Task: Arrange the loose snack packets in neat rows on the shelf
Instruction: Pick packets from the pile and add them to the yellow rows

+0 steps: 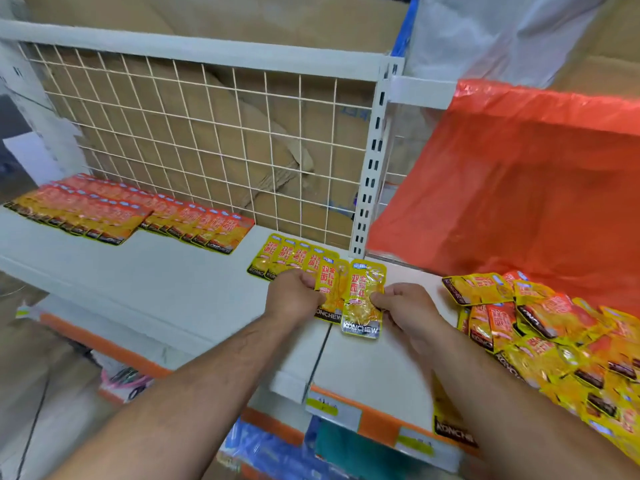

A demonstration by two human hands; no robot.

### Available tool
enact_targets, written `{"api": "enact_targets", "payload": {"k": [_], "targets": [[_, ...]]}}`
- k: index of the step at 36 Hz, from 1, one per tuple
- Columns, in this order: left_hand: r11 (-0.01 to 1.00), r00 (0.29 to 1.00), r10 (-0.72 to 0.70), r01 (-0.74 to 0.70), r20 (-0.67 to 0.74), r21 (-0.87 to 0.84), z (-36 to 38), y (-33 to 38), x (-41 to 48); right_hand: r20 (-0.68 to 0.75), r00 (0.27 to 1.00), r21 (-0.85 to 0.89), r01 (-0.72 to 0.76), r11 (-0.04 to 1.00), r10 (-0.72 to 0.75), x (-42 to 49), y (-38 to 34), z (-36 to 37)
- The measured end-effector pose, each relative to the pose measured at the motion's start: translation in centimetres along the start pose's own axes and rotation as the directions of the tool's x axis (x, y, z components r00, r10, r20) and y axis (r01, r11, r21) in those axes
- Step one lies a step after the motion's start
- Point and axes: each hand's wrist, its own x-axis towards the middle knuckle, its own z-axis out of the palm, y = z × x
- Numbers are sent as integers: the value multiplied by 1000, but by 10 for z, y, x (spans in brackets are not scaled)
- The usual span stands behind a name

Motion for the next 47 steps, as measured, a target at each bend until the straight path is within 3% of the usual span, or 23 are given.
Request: {"api": "enact_targets", "payload": {"k": [11, 26, 37, 47], "targets": [[980, 999, 35, -38, 22, 198, 15, 13, 56, -26, 999, 25, -34, 999, 35, 46, -6, -1], [801, 944, 279, -331, 178, 499, 15, 4, 85, -89, 993, 25, -80, 996, 82, 60, -2, 12], [719, 909, 323, -417, 265, 556, 17, 0, 90, -160, 980, 92, -108, 990, 122, 47, 0, 13], [730, 898, 316, -436, 306, 527, 14, 2, 88, -168, 973, 38, -152, 988, 156, 39, 0, 12]]}}
